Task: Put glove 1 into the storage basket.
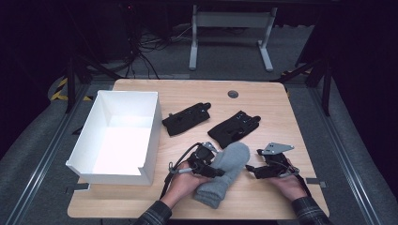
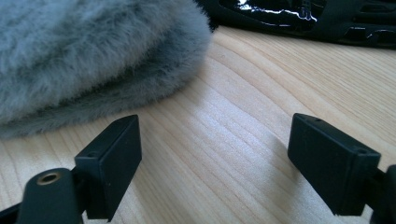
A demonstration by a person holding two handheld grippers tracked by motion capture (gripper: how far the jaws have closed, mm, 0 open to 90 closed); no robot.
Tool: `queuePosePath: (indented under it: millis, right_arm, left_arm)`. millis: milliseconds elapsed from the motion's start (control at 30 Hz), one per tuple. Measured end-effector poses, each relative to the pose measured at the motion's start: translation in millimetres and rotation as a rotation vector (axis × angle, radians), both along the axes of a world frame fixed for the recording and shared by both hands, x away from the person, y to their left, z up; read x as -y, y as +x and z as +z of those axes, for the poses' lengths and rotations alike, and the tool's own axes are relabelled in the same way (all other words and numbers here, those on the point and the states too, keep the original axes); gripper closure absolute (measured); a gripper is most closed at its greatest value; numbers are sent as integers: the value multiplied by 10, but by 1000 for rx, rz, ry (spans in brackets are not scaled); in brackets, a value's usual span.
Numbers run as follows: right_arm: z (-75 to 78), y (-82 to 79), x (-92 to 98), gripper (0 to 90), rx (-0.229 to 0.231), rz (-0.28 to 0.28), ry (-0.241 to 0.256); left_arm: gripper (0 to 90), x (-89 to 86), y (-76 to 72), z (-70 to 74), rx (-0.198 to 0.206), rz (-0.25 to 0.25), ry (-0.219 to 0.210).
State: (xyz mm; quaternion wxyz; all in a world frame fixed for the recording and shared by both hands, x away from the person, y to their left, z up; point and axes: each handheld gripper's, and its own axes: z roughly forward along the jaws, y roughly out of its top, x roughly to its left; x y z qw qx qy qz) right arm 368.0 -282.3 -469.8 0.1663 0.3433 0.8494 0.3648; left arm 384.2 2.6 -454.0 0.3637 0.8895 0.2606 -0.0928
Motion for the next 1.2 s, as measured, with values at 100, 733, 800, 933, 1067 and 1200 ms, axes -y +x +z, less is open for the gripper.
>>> queuePosePath:
  millis: [100, 733, 800, 933, 1067, 1200]
  right_arm:
    - [0, 1, -1, 161, -1, 1, -3]
    - [-1, 0, -3, 157, -3, -3, -3]
    - [0, -1, -3, 157, -3, -4, -4]
    - [0, 0, -3, 157, -3, -2, -3]
    - [-1, 0, -4, 156, -2, -3, -2]
    - [0, -1, -4, 156, -3, -4, -4]
  left_arm:
    - [654, -22, 2, 14, -6, 2, -21]
    - [659, -215, -34, 621, 78, 25, -58]
    - [659, -230, -33, 669, 87, 29, -55]
    - [658, -297, -33, 854, 108, 47, -50]
    - [658, -369, -44, 1030, 130, 65, -60]
    - [657, -450, -43, 1209, 148, 76, -67]
